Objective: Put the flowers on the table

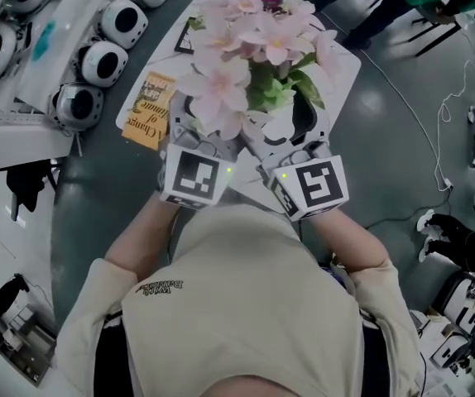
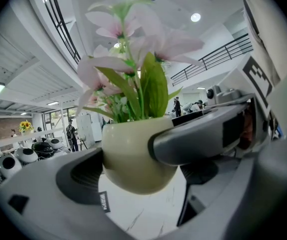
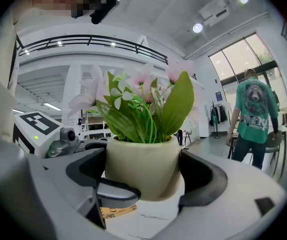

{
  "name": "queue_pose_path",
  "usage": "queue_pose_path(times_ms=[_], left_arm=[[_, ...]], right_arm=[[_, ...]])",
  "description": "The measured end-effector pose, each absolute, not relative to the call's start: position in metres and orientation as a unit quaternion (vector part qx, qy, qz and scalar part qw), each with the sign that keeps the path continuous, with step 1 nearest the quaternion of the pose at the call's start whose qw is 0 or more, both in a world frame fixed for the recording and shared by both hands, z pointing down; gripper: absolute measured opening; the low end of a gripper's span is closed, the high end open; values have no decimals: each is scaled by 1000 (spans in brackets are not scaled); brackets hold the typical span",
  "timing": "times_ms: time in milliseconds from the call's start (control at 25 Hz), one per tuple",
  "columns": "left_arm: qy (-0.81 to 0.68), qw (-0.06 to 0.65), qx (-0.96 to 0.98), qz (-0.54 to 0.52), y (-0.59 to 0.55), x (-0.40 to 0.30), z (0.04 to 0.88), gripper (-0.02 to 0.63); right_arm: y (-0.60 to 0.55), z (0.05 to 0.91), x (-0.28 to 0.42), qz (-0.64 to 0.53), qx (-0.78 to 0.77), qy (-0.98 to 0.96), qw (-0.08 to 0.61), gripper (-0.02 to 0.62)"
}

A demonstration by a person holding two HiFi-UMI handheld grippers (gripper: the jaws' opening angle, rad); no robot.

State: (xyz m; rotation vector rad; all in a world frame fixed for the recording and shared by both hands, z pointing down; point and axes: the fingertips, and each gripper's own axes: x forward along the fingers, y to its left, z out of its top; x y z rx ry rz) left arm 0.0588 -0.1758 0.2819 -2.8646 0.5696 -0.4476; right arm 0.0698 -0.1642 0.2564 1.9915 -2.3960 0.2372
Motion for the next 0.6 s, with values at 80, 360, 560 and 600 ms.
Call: queue_pose_path(times_ms=[80,360,560,600], left_arm=[[189,91,-966,-151,-181,62,285,483],[187,79,-970,-135,-207,79,299,483],[187,68,-972,-122,-241,93,316,483],[187,65,-973,-120,-248,97,320,483]], right_arm=[[-170,259,73,77,639,-765,6,459],[-196,272,90,66,644,-762,5,459],[-230,287,105,62,649,-759,3,459],[-237,291,109,63,649,-758,4,459]])
